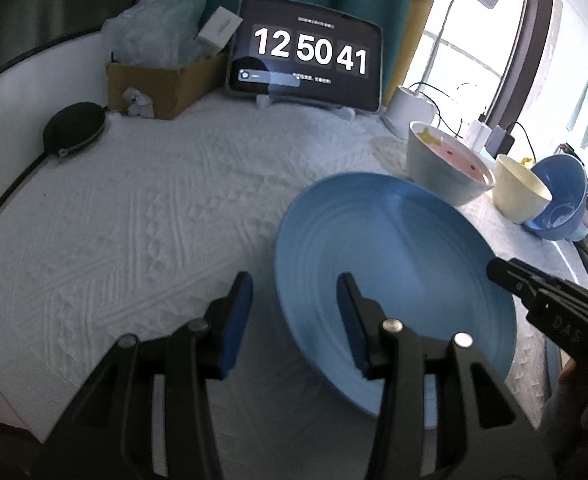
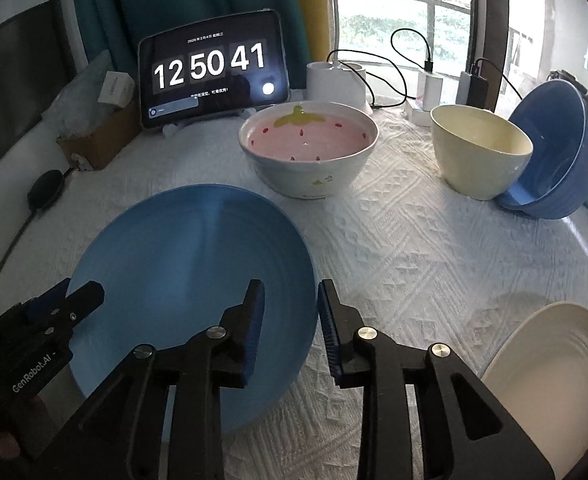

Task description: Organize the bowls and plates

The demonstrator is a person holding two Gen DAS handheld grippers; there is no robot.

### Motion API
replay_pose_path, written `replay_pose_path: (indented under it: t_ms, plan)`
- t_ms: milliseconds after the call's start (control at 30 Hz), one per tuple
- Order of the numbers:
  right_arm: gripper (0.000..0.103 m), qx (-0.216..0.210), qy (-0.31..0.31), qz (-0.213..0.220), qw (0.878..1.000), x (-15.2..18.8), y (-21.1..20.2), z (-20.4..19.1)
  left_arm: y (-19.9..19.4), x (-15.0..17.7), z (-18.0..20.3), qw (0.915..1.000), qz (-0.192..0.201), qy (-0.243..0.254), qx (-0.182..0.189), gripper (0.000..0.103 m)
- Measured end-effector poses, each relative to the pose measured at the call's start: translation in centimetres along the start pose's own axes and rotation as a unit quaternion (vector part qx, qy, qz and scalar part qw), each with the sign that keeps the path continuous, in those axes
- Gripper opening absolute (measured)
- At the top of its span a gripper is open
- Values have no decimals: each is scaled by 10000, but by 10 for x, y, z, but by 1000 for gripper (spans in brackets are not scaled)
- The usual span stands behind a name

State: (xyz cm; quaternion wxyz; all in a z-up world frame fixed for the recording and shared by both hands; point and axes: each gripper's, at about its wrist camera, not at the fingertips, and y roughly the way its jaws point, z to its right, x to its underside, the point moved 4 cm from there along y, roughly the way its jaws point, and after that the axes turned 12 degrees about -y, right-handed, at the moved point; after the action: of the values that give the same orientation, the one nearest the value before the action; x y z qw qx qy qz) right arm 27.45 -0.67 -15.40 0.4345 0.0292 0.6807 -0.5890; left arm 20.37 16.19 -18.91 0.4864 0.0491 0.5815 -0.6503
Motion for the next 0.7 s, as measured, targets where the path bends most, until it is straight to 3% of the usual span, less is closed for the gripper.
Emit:
replay_pose_path:
  t_ms: [233,633,700]
  plan:
    - [33,-26,148,-100,9998,3,11,3,4,2,-3,9999,-77,-86,-89,45]
    - [32,1,131,-230,9996,9,22,-2,2,10,5,9989,100,249,-388,45]
    - [29,-13,69,-222,9997,9,20,-3,2,13,9,9986,67,372,-382,44]
